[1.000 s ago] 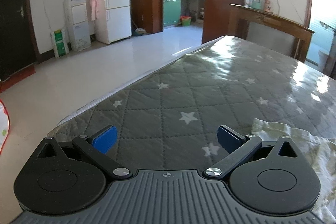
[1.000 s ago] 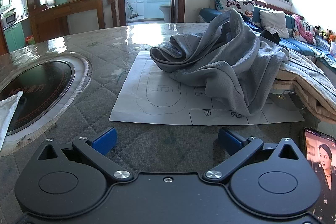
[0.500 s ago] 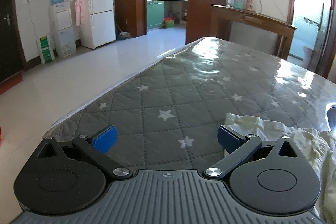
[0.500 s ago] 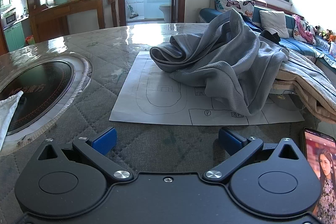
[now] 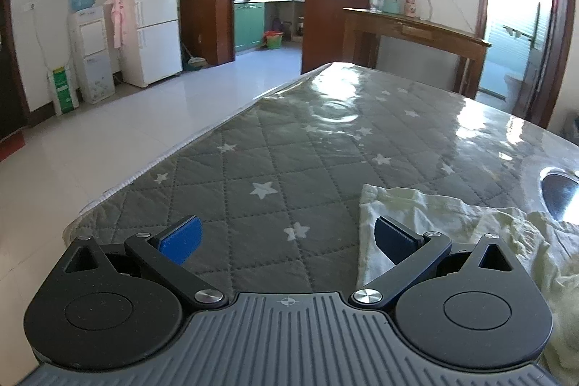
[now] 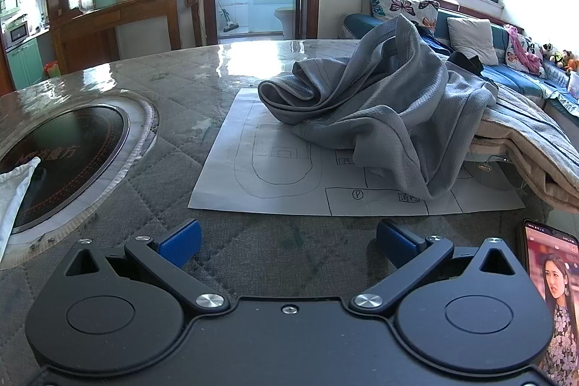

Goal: Fold clothes

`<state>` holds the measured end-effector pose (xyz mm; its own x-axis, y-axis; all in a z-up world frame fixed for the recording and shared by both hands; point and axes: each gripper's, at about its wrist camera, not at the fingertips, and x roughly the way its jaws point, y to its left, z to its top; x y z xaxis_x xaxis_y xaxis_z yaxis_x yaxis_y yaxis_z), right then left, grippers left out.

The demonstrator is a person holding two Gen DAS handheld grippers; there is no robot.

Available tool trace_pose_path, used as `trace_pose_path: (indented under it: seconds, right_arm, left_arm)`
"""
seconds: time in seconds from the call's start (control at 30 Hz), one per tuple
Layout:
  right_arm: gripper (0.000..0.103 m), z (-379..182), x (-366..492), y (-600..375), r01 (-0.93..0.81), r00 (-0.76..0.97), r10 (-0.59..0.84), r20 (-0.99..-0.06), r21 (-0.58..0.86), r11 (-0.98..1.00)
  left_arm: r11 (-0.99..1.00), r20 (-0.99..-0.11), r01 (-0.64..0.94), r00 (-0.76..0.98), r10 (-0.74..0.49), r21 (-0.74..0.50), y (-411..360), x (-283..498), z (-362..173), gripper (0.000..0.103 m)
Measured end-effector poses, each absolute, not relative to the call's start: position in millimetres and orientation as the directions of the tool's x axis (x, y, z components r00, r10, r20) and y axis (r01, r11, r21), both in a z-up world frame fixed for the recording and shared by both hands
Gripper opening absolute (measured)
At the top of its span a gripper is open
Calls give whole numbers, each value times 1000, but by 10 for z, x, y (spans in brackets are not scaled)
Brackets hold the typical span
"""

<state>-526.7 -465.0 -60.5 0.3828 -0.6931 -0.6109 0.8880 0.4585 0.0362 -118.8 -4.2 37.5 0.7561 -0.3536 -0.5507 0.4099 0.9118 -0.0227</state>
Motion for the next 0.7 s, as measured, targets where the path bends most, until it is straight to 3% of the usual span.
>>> trace_pose_path:
  seconds: [0.3, 0.53, 0.7]
  right_arm:
    - [100, -541, -5242, -4504, 886, 381, -717, -585, 8, 464]
    - [84, -301, -5209, -4142, 801, 509, -675, -534, 5, 599]
    - [80, -177, -5140, -3878, 704, 616, -603, -506, 10, 711]
  left_arm:
    - [879, -532, 477, 741, -410, -15, -98, -1324, 519, 103]
    - [838, -541, 544, 697, -470, -27, -179, -1435, 574, 103]
    - [808, -552, 589, 676, -489, 5, -272, -1512, 582, 103]
